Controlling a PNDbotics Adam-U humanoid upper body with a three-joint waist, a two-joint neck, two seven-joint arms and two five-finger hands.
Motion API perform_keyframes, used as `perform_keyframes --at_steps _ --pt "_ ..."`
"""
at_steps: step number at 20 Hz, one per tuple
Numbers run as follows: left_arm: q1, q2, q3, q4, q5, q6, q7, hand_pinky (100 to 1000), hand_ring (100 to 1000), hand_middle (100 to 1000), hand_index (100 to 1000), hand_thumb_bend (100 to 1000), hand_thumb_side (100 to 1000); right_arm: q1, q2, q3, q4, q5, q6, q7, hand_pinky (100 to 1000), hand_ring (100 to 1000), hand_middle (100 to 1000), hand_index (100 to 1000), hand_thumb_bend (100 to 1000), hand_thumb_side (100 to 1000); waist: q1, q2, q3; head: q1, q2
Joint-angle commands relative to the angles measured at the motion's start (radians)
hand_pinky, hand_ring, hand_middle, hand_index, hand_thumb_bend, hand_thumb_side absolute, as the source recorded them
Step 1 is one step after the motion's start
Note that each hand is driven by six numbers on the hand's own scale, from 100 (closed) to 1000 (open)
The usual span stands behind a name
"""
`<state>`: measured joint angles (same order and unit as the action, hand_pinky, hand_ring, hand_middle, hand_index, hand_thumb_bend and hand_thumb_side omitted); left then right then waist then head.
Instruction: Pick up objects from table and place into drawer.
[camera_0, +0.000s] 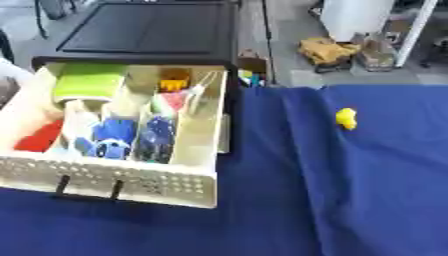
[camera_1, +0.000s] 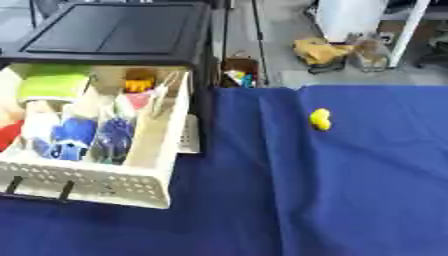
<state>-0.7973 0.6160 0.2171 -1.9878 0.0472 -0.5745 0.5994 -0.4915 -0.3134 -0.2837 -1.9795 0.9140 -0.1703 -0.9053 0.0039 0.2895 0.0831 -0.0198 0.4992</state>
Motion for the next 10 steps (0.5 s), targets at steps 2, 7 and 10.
perform_keyframes --at_steps 2,7,10 --pt "-0.012 0.03 -0.015 -0.012 0.037 -0.204 0.185 316 473 492 700 303 1000 -0.005 -0.024 -0.006 -0.021 0.004 0.007 -0.002 675 736 595 738 100 859 0.001 -0.024 -0.001 0.008 0.004" --pt "-0.015 0.026 -0.026 -0.012 0.079 -0.214 0.119 306 461 465 665 283 1000 -0.004 -0.023 -0.007 -0.021 0.002 0.011 -0.002 676 736 595 737 100 857 0.001 -0.023 -0.003 0.01 0.007" --pt "-0.016 0.025 -0.017 -0.012 0.112 -0.218 0.086 305 460 466 663 287 1000 -0.004 -0.023 -0.007 -0.021 0.001 0.014 -0.002 676 736 594 736 100 856 0.0 -0.024 -0.003 0.006 0.004"
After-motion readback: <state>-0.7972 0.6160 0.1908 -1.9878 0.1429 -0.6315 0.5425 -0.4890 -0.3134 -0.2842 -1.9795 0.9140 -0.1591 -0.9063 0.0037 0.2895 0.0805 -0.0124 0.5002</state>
